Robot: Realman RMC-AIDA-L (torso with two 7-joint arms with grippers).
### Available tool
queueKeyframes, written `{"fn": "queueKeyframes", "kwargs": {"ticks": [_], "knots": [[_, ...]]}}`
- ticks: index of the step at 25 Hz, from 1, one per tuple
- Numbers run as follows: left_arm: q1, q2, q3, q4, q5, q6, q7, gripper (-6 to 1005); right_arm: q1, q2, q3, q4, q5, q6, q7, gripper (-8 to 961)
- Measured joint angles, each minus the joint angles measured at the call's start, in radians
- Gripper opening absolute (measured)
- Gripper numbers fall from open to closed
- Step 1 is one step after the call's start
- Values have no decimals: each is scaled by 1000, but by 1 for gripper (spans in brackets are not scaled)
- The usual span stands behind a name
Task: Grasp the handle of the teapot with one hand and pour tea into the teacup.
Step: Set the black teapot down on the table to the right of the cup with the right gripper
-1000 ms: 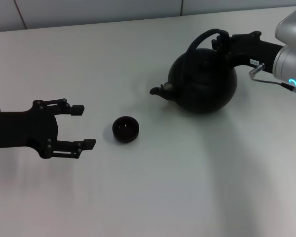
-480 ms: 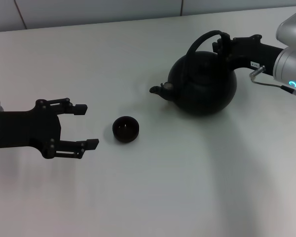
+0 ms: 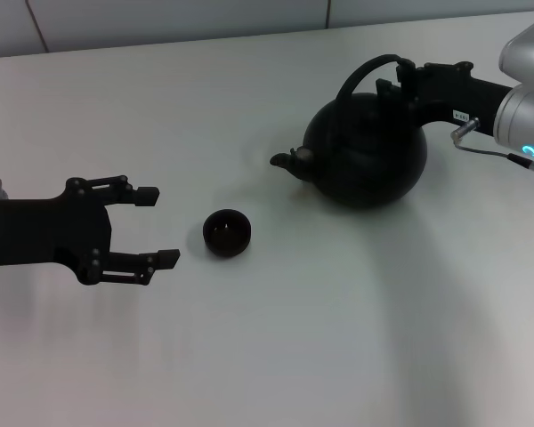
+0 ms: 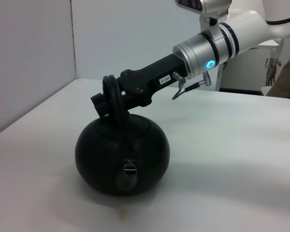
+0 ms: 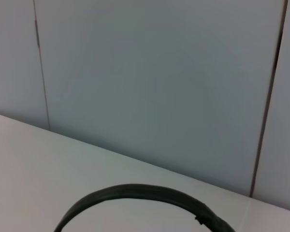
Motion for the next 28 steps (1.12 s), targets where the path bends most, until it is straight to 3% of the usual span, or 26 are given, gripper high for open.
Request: {"fn": "queueKeyframes", "kwargs": {"ticks": [10,28], "knots": [[0,1,0,0,1,-1,0,860,-10,4,-1,-20,0,-11,-4,500],[-10,-13,-7,15,-15,19,-26,860,-52,13,-15,-65,0,-52,-9,501]]}}
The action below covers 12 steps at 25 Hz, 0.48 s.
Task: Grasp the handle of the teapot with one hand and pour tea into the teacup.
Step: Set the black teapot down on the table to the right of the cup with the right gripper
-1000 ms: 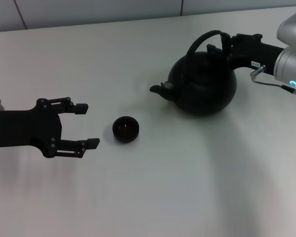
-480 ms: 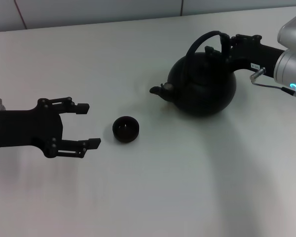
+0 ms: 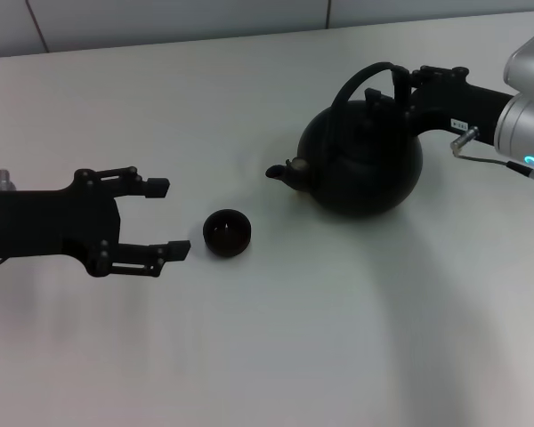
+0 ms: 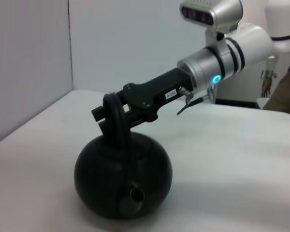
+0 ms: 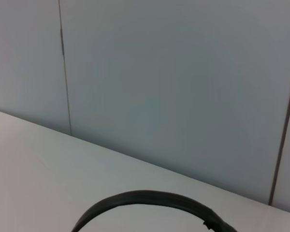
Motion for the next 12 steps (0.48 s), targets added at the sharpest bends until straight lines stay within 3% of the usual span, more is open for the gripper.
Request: {"fn": "queueKeyframes", "kwargs": {"ticks": [12], "knots": [[0,-1,6,2,-20,8,-15,860,-41,0,1,-41,0,-20,0,501]]}}
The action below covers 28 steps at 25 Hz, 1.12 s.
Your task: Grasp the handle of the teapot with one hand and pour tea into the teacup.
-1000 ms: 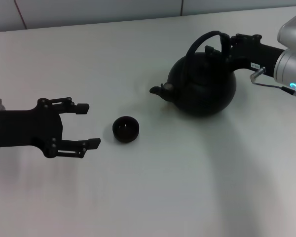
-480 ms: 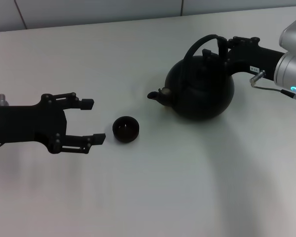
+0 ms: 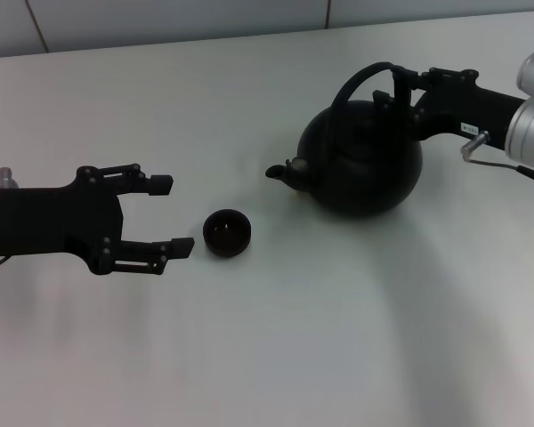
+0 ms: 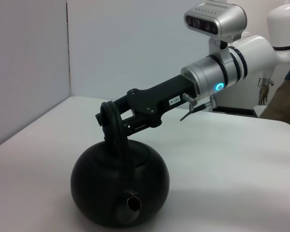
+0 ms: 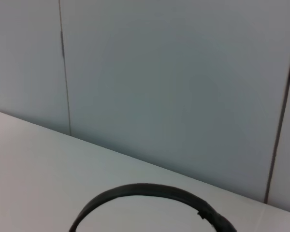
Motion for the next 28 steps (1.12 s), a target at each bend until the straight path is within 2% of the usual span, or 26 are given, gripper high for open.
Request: {"fn": "queueKeyframes", "kwargs": {"ticks": [12,17,21,23,24,25,28], "knots": [[0,0,0,0,3,1,0,860,-69,0,4,-67,0,-51,1,502],[-2,0,0,0,7,-1,0,860,-93,0,22,-81,0,-114,1,502],[-3,0,-2,0,8,-3,0,860,-111,0,51,-103,0,-200,2,502],[-6,0,-4,0,8,-5,0,860,-114,0,121,-110,4,-345,3,502],[-6,0,-4,0,8,-5,0,860,-114,0,121,-110,4,-345,3,502],[-7,0,-5,0,8,-5,0,860,-116,0,159,-112,23,-419,3,502],[-7,0,-6,-1,8,-5,0,860,-119,0,182,-113,38,-462,2,502]]}}
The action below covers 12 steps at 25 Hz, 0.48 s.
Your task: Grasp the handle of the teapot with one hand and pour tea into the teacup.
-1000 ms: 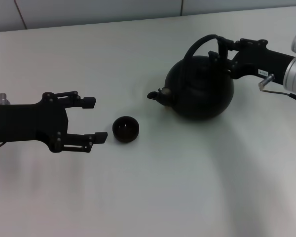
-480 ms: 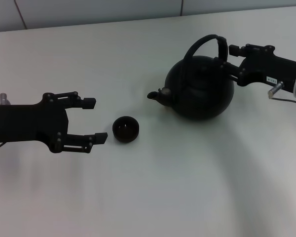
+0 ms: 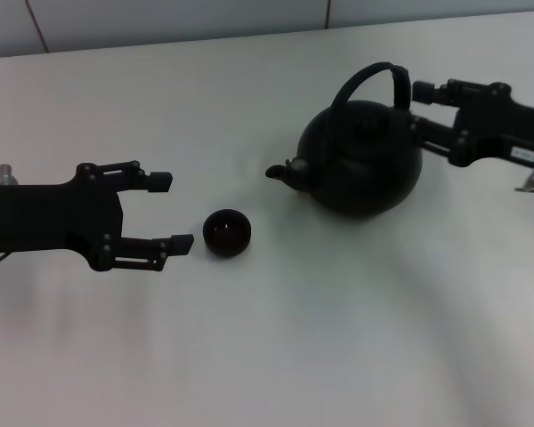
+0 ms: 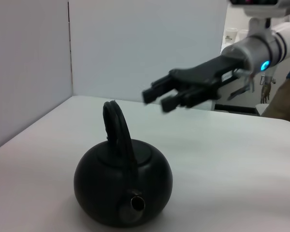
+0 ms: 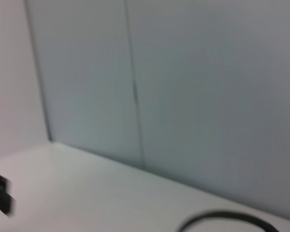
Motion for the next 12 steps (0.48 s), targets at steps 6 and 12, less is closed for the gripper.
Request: {"fn": "queueKeyframes", "kwargs": {"ticks": [6,12], "knots": [[0,0,-1,-1,0,-1,0,860,-2,-6,108,21,74,-224,-48,501],[-1,-1,0,-4,-14,6,9,860,86,-12,100,94,29,-287,-121,502]]}}
